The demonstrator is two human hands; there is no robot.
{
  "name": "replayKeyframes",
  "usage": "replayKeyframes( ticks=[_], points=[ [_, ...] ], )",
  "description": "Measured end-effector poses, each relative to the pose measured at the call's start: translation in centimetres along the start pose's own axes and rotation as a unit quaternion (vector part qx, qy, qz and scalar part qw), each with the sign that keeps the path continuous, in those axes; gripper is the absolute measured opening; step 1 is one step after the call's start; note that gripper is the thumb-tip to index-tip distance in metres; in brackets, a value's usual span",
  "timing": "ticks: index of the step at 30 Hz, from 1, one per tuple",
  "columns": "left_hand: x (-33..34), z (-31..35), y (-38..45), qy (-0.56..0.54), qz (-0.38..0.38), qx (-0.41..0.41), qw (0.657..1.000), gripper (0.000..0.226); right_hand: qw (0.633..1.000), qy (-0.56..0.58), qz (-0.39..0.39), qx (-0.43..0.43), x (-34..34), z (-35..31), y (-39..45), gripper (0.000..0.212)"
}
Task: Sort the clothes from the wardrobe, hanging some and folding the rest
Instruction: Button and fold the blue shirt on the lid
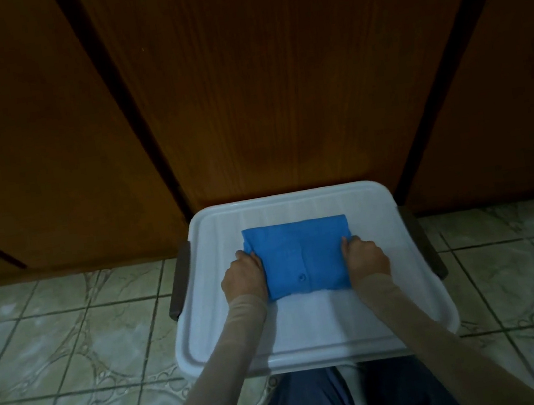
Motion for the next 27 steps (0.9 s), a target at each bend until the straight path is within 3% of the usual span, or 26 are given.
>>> replayKeyframes(
  ticks=[3,6,9,12,14,17,21,24,27],
  points=[
    [-0.7,0.0,-0.1,0.009,0.028,-0.016,0.999,0.026,1.0,-0.002,0.019,0.013,-0.5,0.2,0.0,0.038],
    [-2.4,0.2,-0.4,-0.005,0.097,-0.02,0.995,0.036,0.996,0.021,0.086,0.008,-2.1,0.1,-0.3,0.036],
    [-3.7,2.4,-0.9,0.003,0.161,0.055,0.985,0.037,0.985,0.015,0.158,-0.066,-4.0,-2.1,-1.1,0.035],
    [-1.7,6.4,-2.1,-0.054,0.089,0.188,0.977,0.044,0.979,0.044,0.105,-0.168,-3.2,-5.9,-2.1,0.044],
    [0.6,7.5,-2.4,-0.045,0.019,0.213,0.976,0.051,0.979,0.012,0.044,-0.198,-1.1,-7.4,-2.3,0.049],
    [2.8,6.4,-1.5,-0.015,-0.031,0.197,0.98,0.061,0.977,-0.074,-0.026,-0.2,2.0,-7.0,-1.6,0.053],
    [3.3,5.3,-0.7,0.01,-0.028,0.189,0.982,0.078,0.974,-0.103,-0.015,-0.199,2.7,-6.7,-1.2,0.079],
    [3.5,5.0,-0.4,0.027,-0.015,0.172,0.985,0.09,0.98,-0.105,-0.015,-0.167,3.0,-6.3,-0.8,0.068],
    [3.5,4.4,-0.2,0.024,-0.014,0.137,0.99,0.076,0.988,-0.094,-0.032,-0.12,3.2,-5.5,-0.4,0.06]
  ],
)
Point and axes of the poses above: each hand's wrist, its own y-axis towards the middle knuckle, its own x-axis out of the palm, z = x × y, the point moved 9 cm from there along y, towards the middle knuckle, and after that the axes turned 8 degrees about -y, right-handed, at the moved point
